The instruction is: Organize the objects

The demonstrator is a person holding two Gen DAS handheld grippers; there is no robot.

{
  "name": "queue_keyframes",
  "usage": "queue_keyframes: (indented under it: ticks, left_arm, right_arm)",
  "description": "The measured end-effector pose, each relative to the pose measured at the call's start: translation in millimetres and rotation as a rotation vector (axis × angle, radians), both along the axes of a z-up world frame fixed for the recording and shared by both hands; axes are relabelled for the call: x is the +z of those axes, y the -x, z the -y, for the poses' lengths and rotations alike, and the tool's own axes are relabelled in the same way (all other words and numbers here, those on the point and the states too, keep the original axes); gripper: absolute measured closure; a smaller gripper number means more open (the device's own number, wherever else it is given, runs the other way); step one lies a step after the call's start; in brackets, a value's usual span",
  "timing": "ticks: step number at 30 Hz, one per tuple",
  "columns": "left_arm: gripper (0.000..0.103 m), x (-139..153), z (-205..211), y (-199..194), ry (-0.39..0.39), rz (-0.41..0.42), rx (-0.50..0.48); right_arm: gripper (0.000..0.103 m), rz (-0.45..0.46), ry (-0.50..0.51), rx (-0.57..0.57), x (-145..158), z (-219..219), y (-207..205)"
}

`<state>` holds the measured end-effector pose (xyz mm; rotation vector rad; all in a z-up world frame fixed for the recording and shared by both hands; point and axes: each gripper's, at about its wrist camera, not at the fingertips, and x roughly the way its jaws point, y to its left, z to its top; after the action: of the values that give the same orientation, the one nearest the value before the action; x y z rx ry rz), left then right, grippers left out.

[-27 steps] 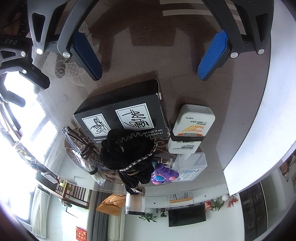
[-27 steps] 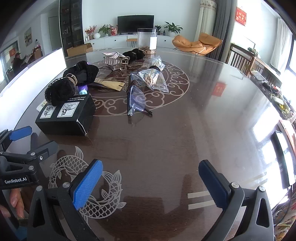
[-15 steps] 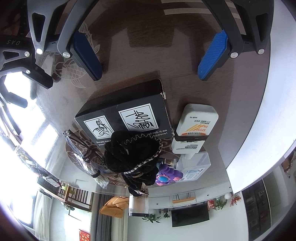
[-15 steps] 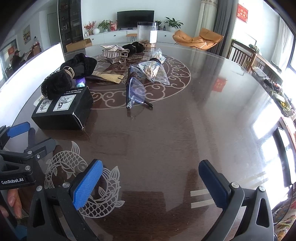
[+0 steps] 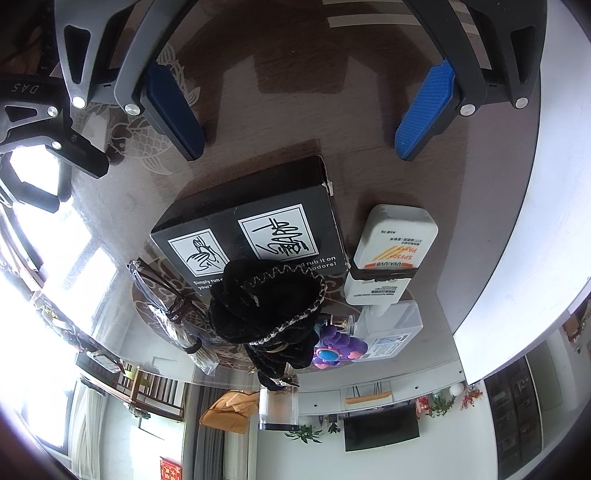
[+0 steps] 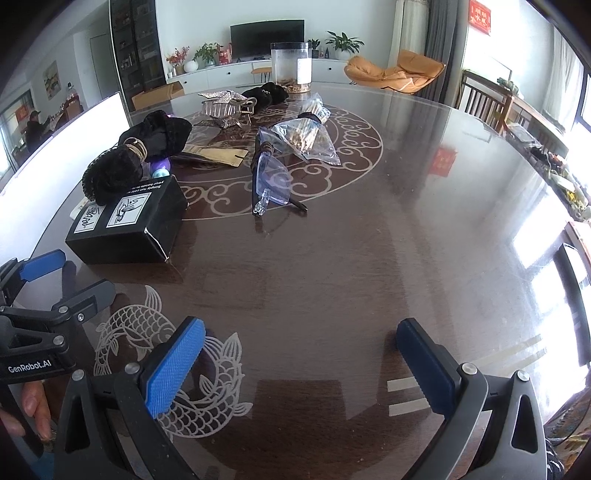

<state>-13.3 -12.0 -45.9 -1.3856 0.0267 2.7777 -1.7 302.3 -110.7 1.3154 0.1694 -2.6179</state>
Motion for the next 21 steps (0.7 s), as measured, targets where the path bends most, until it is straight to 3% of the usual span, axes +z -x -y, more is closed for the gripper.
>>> queue_keyframes:
  ticks: [21]
  left_arm:
    - [0.000, -0.7, 0.2, 0.1, 0.000, -0.002, -0.003]
  right_arm:
    - [0.000, -0.035, 0.007, 0.004, -1.2, -1.8, -4.5]
